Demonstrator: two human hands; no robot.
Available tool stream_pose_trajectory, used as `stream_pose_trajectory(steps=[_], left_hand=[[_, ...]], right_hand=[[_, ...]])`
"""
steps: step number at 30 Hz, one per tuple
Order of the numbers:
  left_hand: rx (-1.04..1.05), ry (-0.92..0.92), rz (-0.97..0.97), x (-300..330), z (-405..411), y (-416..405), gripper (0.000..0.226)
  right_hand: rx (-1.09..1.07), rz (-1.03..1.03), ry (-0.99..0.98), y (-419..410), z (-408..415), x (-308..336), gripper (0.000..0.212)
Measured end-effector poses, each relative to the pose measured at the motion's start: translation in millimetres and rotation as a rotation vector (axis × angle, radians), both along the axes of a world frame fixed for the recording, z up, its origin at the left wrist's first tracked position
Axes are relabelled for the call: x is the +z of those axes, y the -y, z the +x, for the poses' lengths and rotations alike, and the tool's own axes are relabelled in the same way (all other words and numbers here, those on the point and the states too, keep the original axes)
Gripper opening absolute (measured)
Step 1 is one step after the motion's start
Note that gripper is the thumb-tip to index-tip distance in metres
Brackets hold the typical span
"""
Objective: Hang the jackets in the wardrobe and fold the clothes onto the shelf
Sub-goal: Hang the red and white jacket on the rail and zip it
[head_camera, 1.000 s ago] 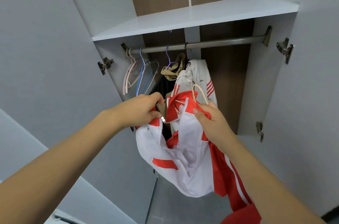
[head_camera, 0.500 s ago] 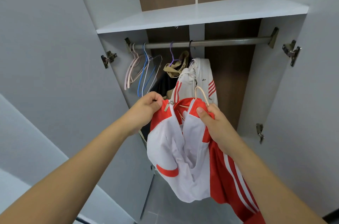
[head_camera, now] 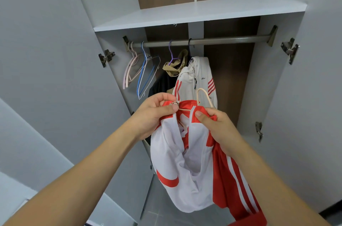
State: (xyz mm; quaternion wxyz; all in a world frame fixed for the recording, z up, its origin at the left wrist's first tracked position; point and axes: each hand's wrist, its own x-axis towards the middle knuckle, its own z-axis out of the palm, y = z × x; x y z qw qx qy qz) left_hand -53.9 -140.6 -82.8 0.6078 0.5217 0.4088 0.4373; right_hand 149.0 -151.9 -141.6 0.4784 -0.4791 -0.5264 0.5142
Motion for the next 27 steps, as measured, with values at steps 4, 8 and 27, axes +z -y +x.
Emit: stream_pose_trajectory(steps=[4,8,27], left_hand=[[0.023,-0.018,0.081,-1,3,-1,0.014],[0.039,-0.053,0.1,-1,1,0,0.011],[0.087,-0.483,0.417,-10,11,12,0.009]], right_hand=[[0.025,0.016,-0.025,3,1,2,0.019],[0.057,-0.028,-0.035,3,3,6,0.018],[0.21,-0.116,-0.041,9,-5,16,0.016]])
